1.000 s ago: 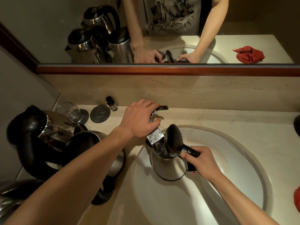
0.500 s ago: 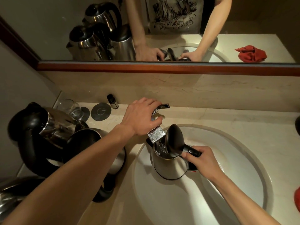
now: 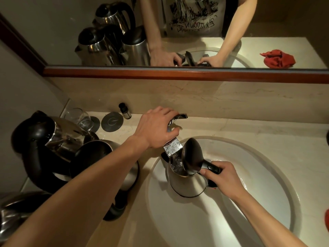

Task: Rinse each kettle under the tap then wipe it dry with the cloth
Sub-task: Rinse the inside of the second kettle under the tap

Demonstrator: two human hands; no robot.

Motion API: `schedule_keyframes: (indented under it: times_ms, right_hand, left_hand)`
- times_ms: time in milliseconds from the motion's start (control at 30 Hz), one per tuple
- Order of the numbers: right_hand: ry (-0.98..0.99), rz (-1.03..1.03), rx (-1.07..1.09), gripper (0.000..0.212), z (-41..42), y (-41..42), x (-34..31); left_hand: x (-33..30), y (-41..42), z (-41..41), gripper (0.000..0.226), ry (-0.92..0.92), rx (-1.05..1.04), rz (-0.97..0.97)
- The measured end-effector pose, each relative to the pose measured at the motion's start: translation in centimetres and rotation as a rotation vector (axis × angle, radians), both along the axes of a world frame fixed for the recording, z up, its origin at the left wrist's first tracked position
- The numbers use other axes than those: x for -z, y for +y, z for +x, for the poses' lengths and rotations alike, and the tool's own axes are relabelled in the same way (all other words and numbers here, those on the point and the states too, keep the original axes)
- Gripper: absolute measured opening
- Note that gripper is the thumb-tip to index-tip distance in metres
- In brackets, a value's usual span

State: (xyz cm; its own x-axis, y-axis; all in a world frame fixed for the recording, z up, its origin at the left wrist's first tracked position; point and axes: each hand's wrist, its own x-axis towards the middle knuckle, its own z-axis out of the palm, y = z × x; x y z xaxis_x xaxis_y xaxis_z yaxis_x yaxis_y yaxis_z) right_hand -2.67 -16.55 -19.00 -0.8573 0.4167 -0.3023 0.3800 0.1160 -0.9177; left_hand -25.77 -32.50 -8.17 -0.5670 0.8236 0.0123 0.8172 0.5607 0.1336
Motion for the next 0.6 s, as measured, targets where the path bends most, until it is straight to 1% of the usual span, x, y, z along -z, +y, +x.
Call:
schedule_keyframes:
  times_ms: [200, 600]
  right_hand:
    - [-0.009, -0.024, -0.060, 0.062, -0.28, 0.35, -0.71]
    - [-0.015, -0.001, -0.057, 0.061, -0.23, 0.24, -1.04]
  left_hand:
    - [-0.07, -0.03, 0.04, 0.070, -0.001, 0.004, -0.001]
    - [-0.09, 0.02, 0.10, 0.072, -0.005, 0.001, -0.002]
